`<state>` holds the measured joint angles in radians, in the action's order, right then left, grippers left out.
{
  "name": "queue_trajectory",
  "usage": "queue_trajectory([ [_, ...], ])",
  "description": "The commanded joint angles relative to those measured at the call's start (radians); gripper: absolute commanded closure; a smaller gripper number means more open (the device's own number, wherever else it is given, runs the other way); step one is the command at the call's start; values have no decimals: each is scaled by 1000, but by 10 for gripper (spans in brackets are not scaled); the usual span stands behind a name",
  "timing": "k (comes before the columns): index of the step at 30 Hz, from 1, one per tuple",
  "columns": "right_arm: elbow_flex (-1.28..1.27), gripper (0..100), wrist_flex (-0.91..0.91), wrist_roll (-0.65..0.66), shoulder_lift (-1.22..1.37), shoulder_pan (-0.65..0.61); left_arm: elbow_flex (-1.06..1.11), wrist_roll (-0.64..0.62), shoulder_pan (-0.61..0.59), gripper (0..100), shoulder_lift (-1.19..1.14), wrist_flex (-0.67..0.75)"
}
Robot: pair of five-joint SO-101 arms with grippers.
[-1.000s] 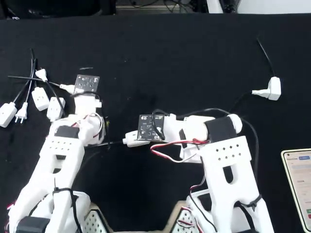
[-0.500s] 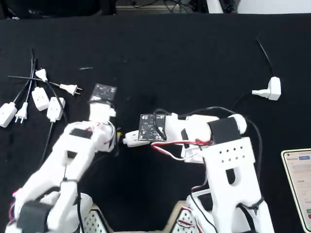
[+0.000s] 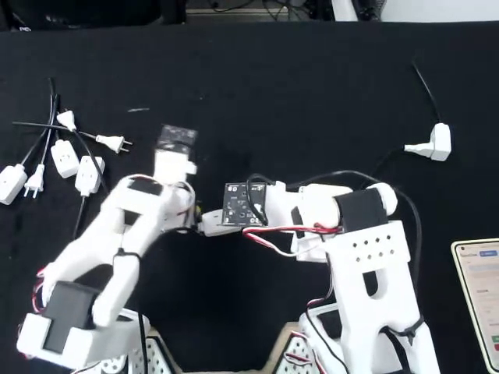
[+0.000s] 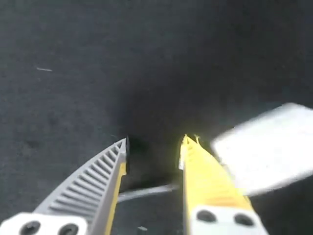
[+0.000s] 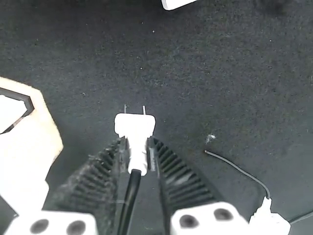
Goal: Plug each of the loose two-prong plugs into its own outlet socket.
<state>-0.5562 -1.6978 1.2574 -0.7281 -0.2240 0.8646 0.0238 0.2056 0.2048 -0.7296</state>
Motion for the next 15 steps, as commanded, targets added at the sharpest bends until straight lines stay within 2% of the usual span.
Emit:
queue_trajectory([
  [1,58,988,-5,11,-22,14,41,-8,84,816,83,-12],
  [6,58,988,-5,12,-22,12,110,-8,139,816,176,-12],
  [12,48,988,2,14,-22,6,142,-8,150,815,221,-20],
  [15,25,988,26,14,-21,-46,142,-8,189,815,213,-21],
])
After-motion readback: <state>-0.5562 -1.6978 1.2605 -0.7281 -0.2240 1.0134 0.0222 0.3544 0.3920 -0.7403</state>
